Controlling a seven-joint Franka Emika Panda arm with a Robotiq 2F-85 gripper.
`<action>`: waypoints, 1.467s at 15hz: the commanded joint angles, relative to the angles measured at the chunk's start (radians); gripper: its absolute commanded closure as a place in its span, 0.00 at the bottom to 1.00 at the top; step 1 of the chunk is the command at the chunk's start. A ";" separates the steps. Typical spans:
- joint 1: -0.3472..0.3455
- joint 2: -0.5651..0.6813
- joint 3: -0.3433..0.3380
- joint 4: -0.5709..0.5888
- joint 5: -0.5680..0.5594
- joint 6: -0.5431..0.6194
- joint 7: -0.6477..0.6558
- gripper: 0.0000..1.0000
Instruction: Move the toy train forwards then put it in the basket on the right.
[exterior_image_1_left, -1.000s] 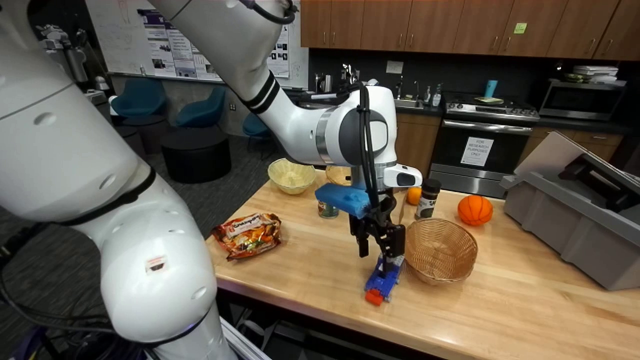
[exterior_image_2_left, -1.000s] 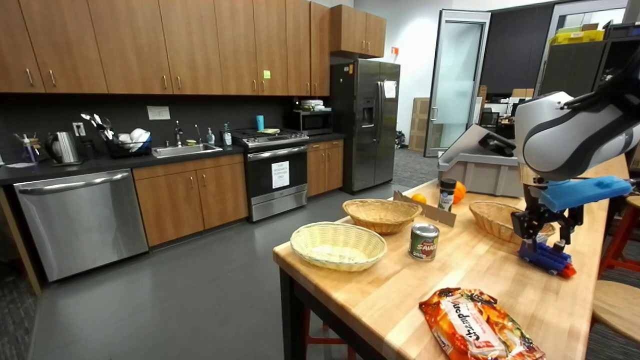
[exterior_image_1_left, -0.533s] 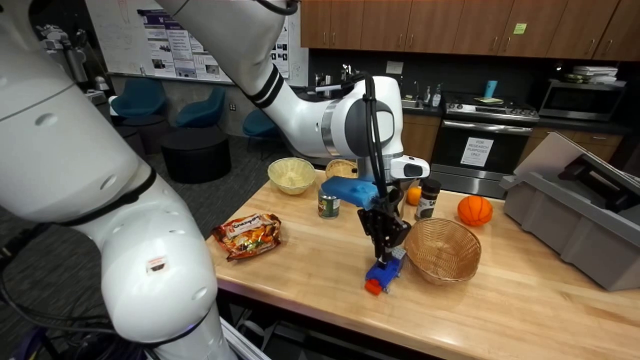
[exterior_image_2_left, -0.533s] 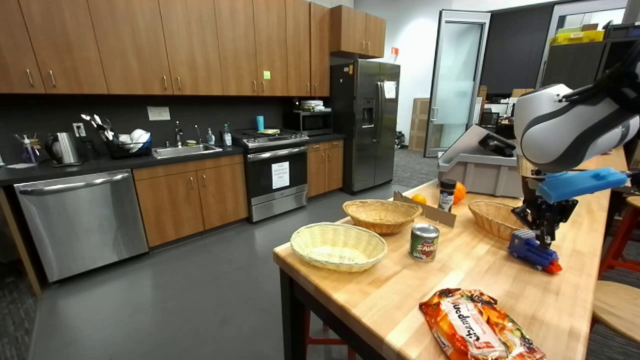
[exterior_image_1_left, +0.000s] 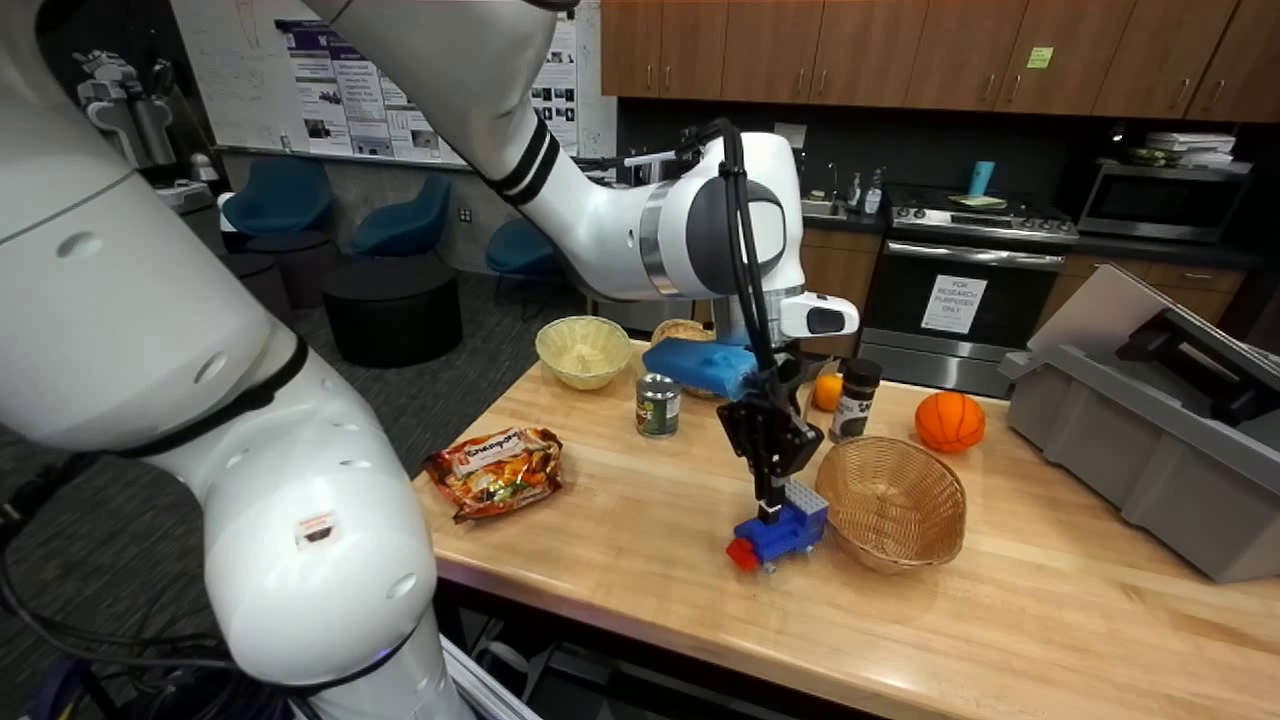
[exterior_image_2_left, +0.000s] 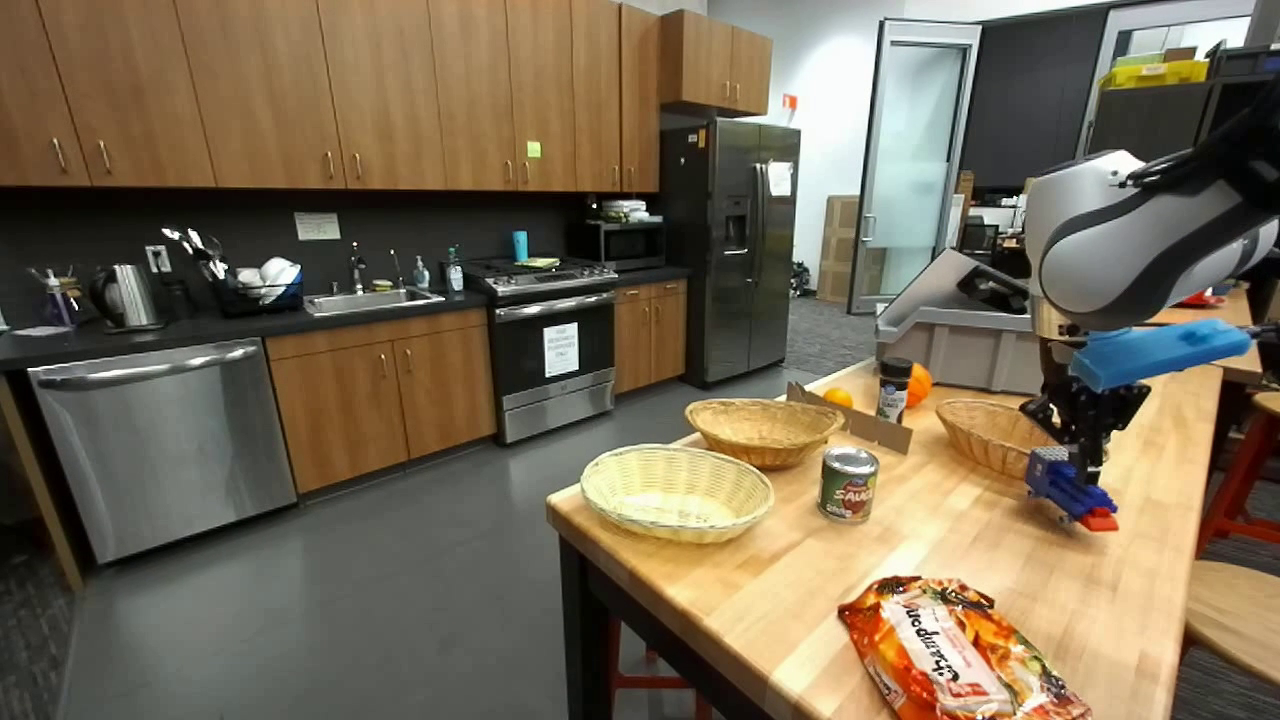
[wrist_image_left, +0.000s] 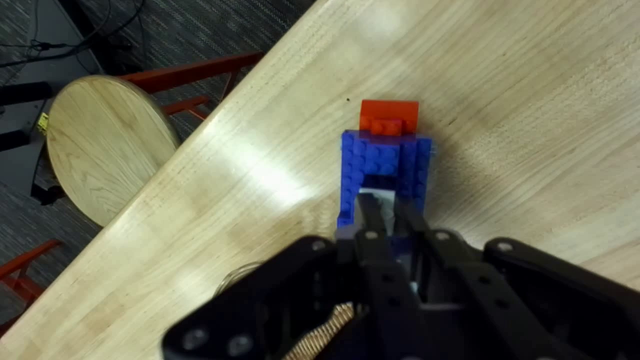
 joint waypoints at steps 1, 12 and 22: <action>0.011 -0.064 0.020 0.014 -0.015 -0.072 0.037 0.97; 0.045 -0.111 0.065 0.089 -0.003 -0.188 0.084 0.97; 0.063 0.179 0.025 0.296 -0.023 -0.090 0.038 0.97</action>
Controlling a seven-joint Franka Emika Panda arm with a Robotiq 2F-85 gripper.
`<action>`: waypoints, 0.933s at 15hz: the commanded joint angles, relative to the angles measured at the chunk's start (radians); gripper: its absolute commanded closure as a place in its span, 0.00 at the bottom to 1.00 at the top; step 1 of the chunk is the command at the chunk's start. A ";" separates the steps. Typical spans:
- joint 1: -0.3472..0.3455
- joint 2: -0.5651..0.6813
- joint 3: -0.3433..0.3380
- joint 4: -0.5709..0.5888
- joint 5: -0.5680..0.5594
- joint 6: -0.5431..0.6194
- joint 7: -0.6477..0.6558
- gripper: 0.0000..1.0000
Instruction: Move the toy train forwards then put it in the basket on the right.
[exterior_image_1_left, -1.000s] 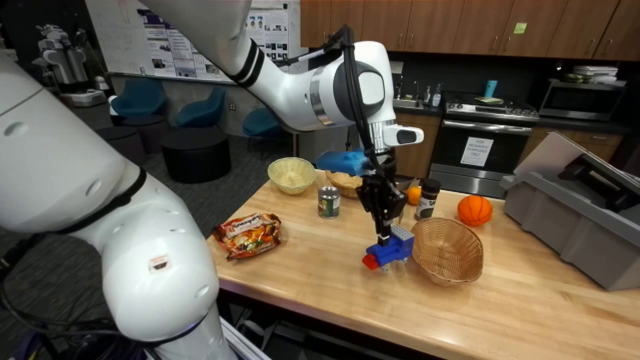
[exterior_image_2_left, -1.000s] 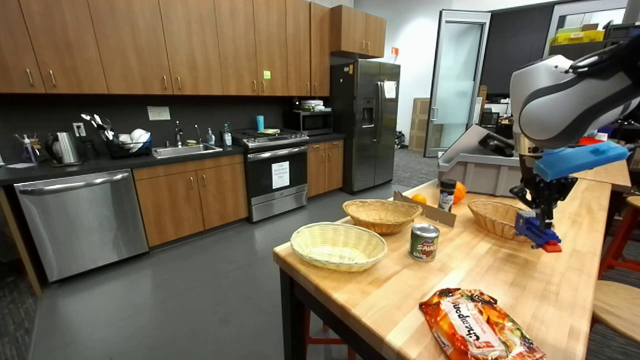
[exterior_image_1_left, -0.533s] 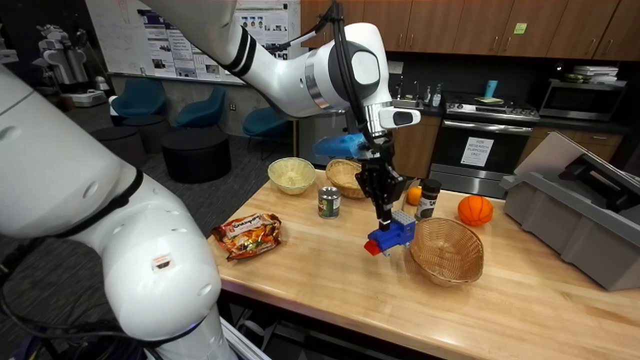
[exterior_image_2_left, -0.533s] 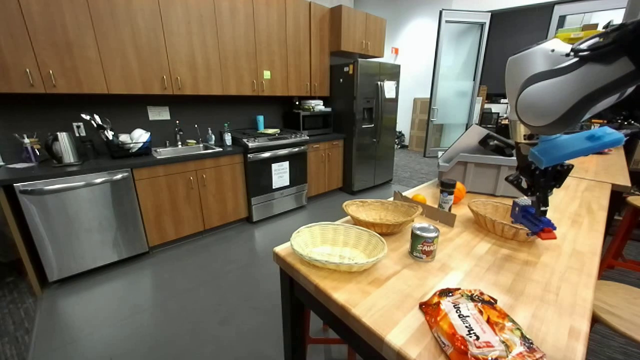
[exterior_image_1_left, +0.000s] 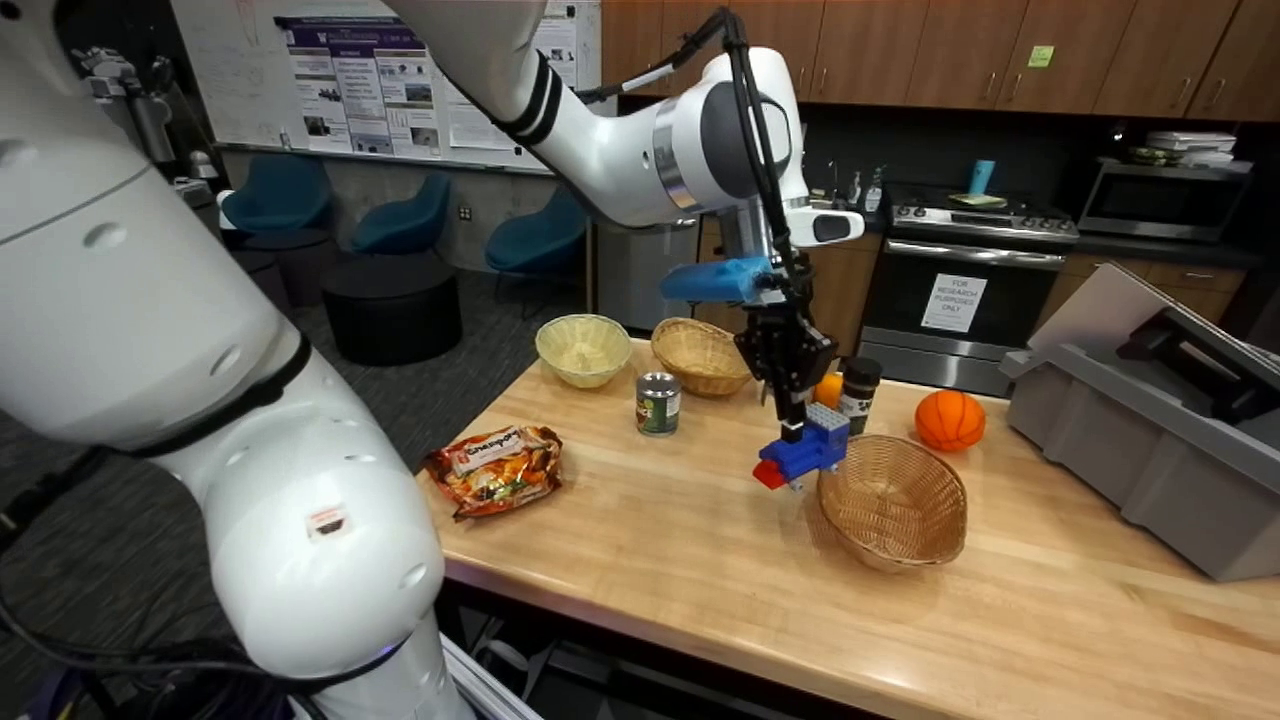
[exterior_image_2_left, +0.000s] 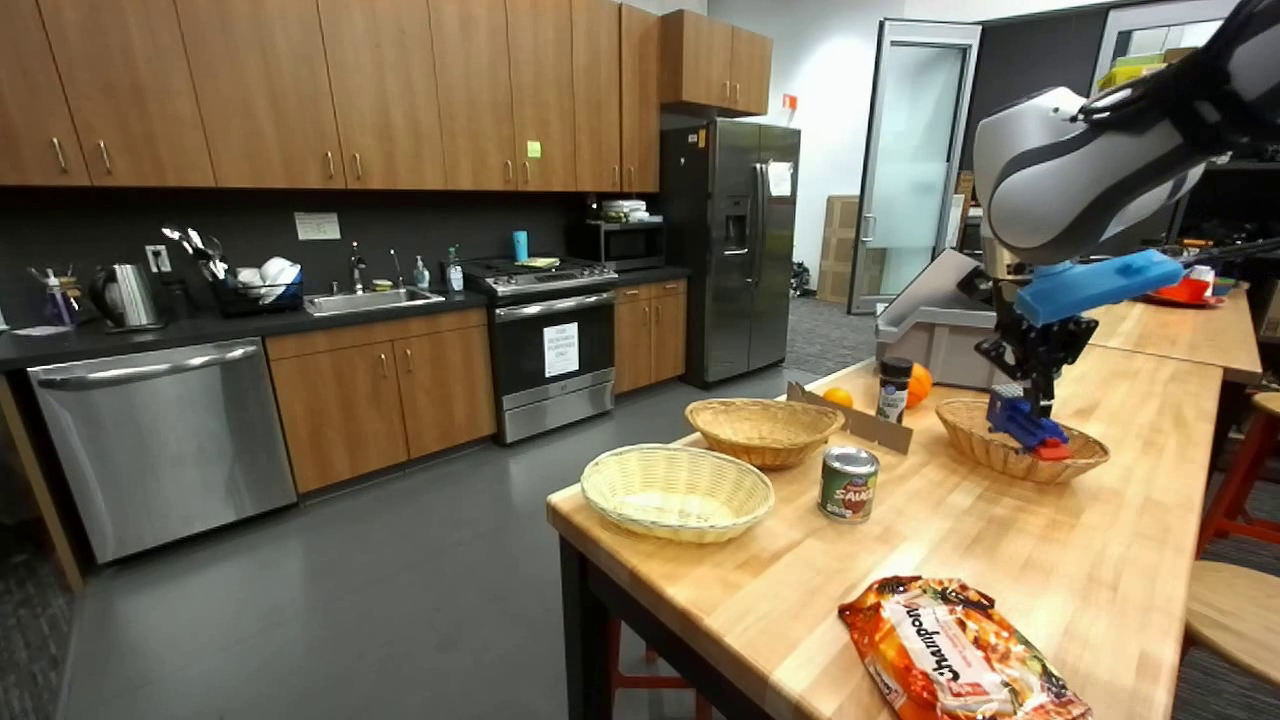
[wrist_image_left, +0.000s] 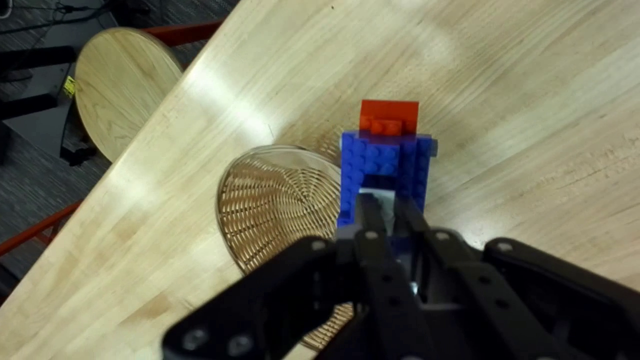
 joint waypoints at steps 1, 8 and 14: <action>0.012 0.163 -0.041 0.123 -0.025 0.042 -0.034 0.97; 0.014 0.352 -0.145 0.288 -0.014 0.106 -0.146 0.97; 0.023 0.412 -0.188 0.352 0.004 0.120 -0.186 0.97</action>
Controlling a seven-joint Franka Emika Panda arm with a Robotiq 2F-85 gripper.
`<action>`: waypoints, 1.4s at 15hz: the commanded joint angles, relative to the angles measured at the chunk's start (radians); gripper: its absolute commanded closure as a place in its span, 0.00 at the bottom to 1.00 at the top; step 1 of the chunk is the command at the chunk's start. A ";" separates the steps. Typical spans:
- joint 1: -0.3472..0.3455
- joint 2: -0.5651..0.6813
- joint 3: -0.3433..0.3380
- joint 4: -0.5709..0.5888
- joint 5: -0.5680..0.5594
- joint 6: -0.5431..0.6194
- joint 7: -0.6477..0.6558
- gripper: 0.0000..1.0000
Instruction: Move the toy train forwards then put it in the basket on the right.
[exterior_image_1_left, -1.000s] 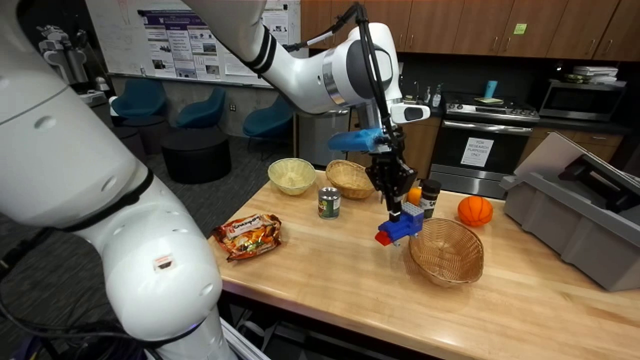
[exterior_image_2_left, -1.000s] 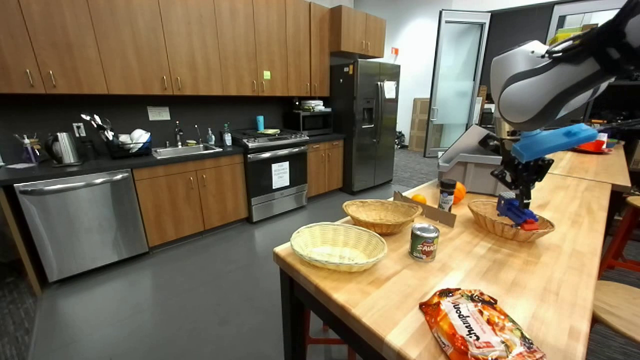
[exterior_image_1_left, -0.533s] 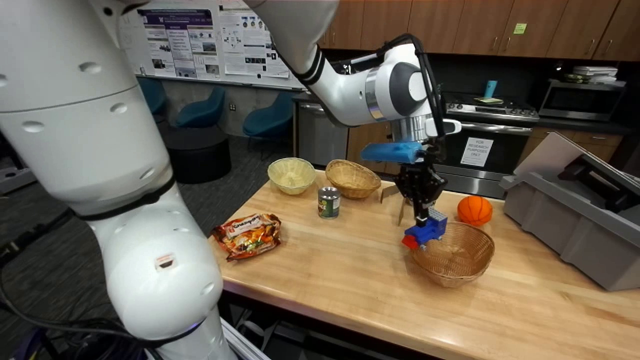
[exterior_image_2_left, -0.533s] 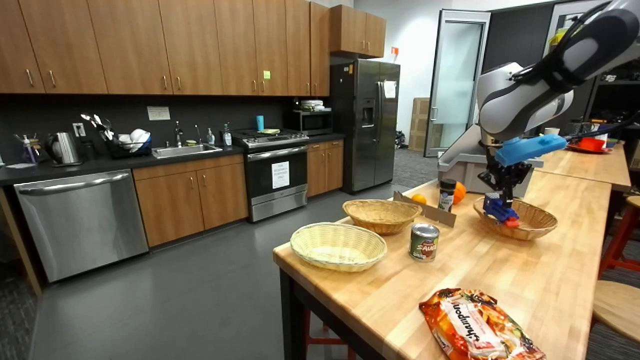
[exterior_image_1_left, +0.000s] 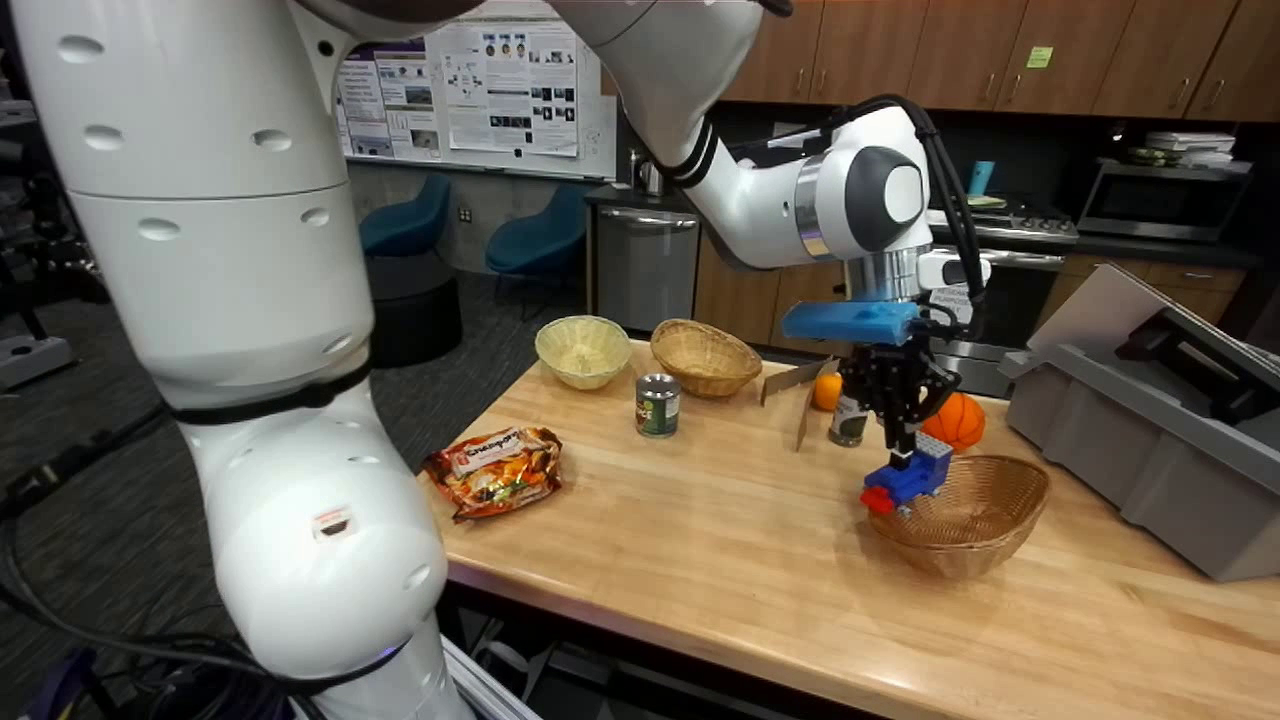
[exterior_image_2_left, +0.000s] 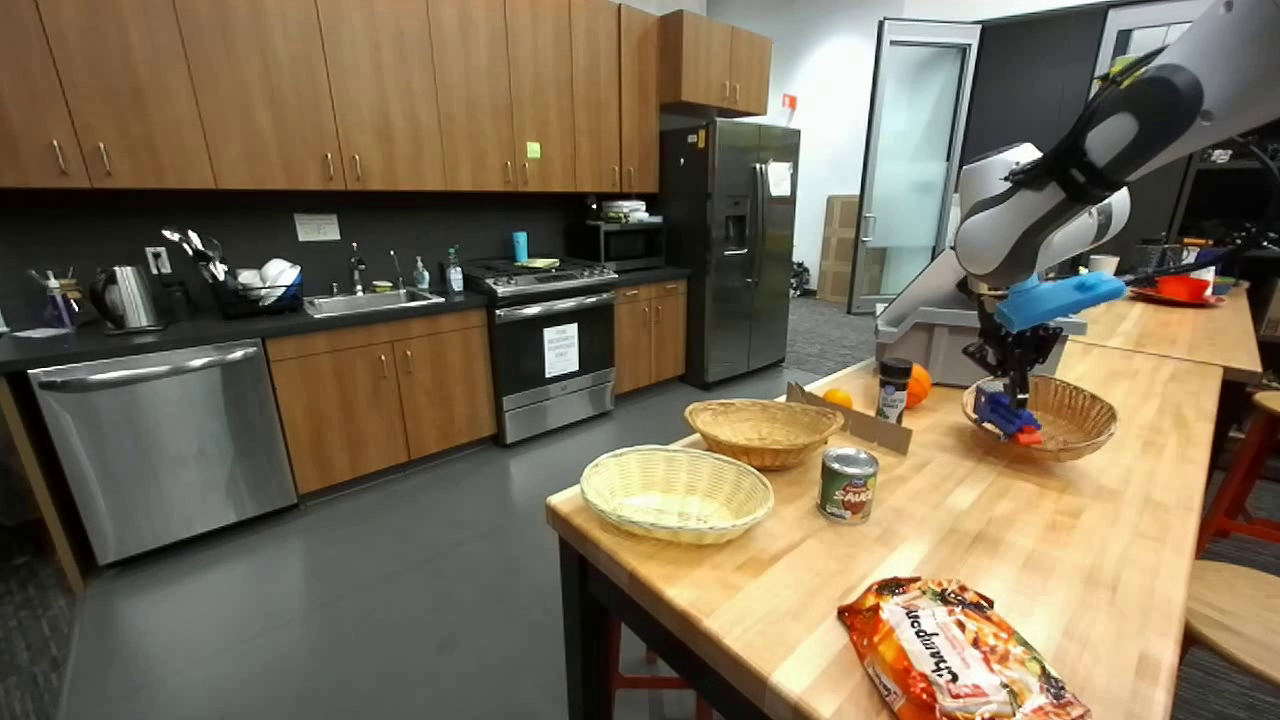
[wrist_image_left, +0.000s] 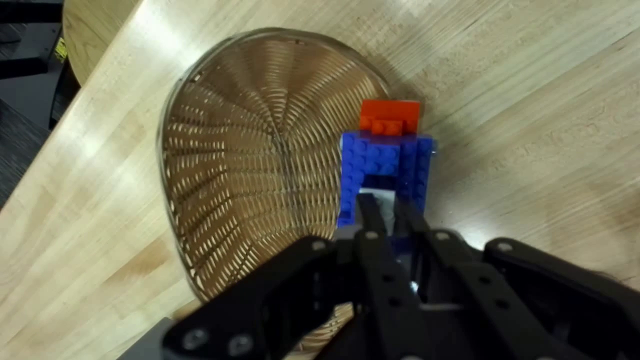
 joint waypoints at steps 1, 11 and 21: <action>0.018 0.036 -0.034 0.055 0.017 0.000 -0.045 0.97; 0.015 0.012 -0.062 0.068 0.002 -0.003 -0.033 0.97; 0.011 -0.085 -0.087 0.057 -0.001 -0.081 -0.017 0.97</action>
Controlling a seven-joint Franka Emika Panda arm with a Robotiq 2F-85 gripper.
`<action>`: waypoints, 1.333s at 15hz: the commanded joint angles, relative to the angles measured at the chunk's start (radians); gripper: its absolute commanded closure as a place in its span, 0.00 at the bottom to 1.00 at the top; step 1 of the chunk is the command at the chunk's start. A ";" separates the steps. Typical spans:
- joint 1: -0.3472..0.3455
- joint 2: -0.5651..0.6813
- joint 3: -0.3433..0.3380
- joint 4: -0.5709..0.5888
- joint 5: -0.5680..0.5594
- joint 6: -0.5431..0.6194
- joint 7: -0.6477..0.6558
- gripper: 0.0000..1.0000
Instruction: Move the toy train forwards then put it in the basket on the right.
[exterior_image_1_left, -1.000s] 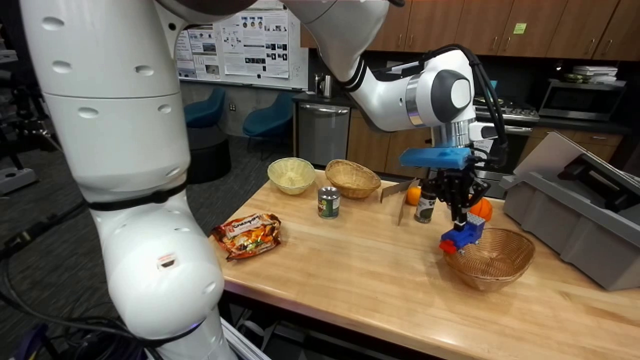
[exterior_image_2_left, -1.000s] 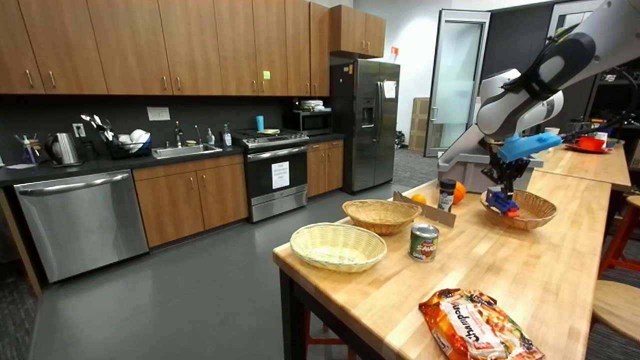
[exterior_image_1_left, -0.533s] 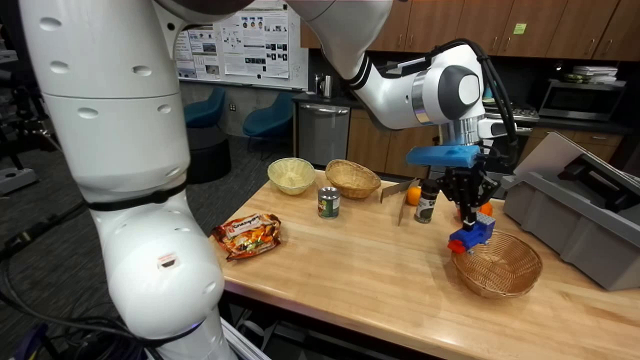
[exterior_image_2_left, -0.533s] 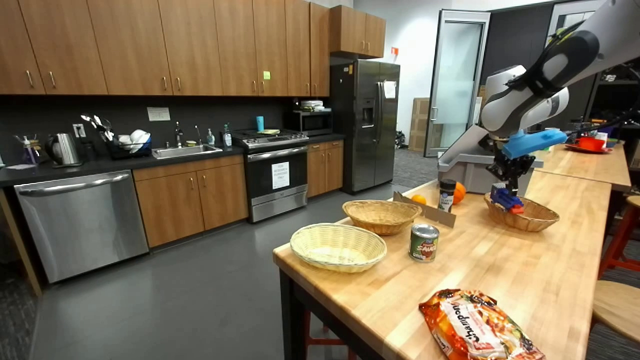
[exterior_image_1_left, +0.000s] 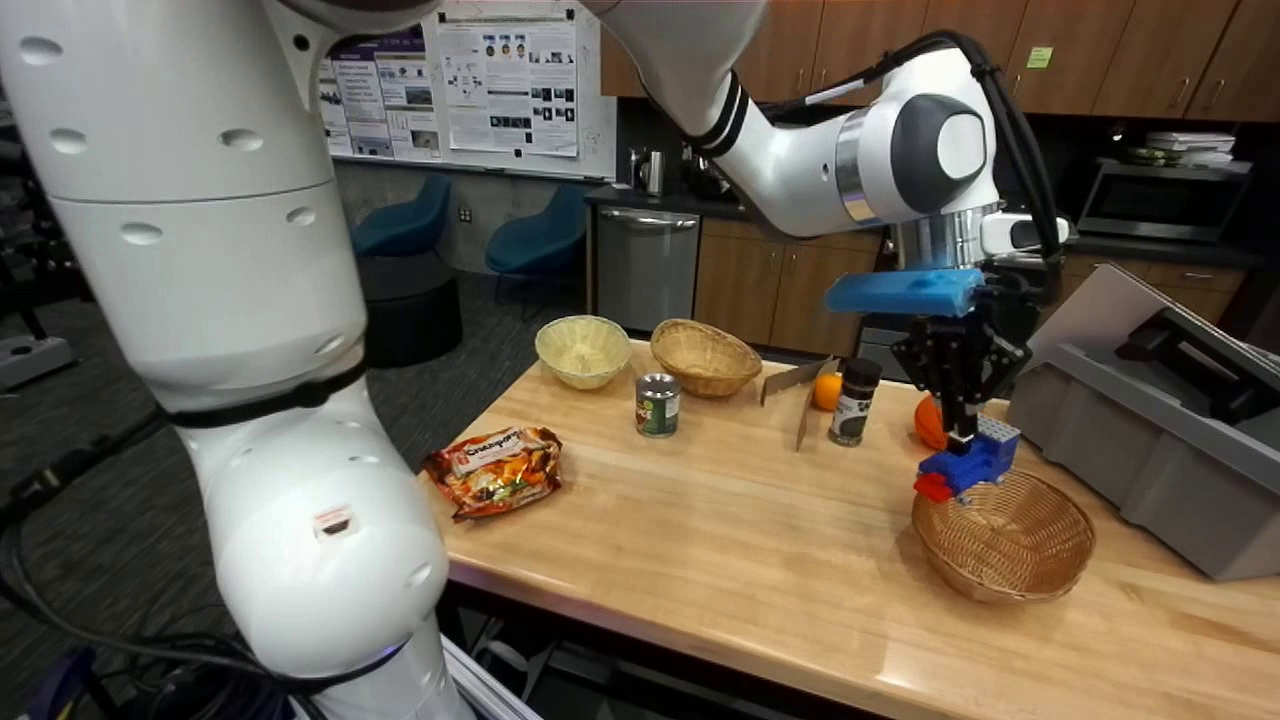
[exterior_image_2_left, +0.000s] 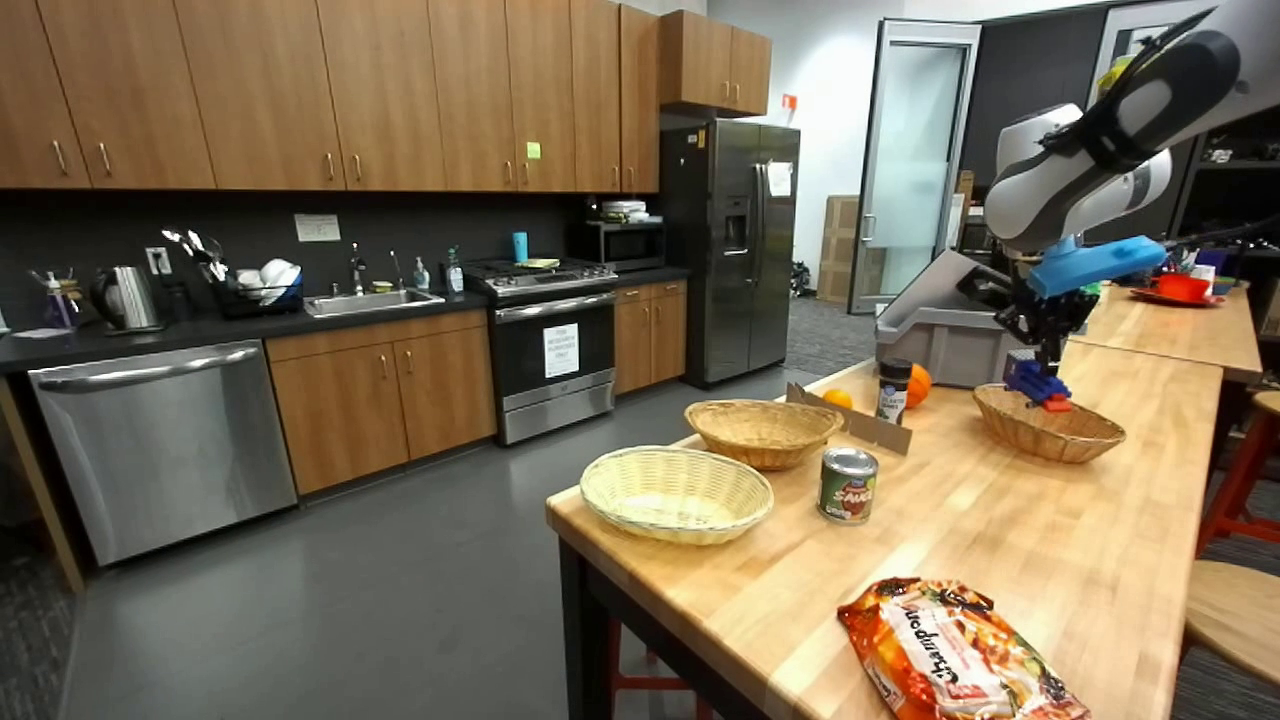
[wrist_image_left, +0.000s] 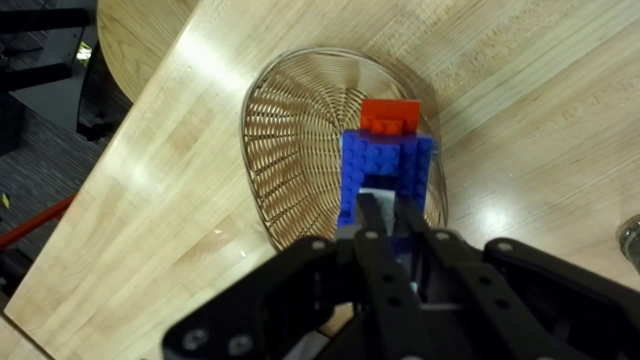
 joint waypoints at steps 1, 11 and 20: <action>0.004 -0.051 -0.003 -0.009 -0.007 -0.052 0.014 0.97; 0.000 0.037 -0.011 -0.014 0.042 -0.061 0.000 0.97; 0.000 0.080 -0.021 0.000 0.060 -0.056 -0.009 0.97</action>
